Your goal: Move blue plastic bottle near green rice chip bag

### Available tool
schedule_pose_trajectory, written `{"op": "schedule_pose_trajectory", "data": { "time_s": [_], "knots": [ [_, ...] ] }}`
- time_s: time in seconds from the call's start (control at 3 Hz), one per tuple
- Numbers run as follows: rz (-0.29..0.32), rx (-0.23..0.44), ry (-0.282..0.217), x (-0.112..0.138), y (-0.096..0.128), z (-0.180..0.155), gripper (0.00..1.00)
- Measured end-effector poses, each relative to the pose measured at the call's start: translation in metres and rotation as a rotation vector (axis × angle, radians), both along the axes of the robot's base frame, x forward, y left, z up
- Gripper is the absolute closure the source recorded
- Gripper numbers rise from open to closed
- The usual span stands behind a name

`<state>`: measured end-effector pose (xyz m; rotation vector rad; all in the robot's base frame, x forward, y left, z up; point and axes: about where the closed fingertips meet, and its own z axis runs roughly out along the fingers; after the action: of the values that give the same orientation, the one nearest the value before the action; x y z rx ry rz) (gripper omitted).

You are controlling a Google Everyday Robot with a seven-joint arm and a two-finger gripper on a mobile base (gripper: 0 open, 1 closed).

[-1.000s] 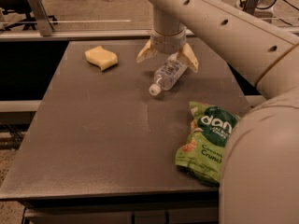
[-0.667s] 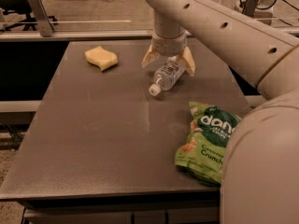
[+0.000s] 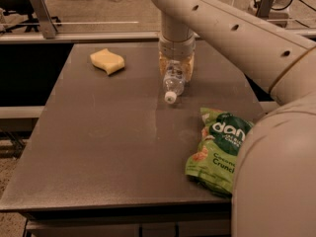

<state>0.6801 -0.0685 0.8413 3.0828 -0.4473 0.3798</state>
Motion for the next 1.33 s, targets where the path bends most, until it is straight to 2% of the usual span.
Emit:
{"op": "schedule_pose_trajectory", "data": {
  "time_s": [0.33,0.67,1.0,1.33],
  "knots": [
    [0.001,0.002,-0.002,0.001,0.001,-0.002,0.87],
    [0.008,0.016,-0.002,-0.002,0.001,0.005,1.00],
    [0.028,0.003,0.021,-0.027,-0.003,0.021,1.00],
    [0.014,-0.024,0.056,-0.066,-0.011,0.036,1.00]
  ]
}}
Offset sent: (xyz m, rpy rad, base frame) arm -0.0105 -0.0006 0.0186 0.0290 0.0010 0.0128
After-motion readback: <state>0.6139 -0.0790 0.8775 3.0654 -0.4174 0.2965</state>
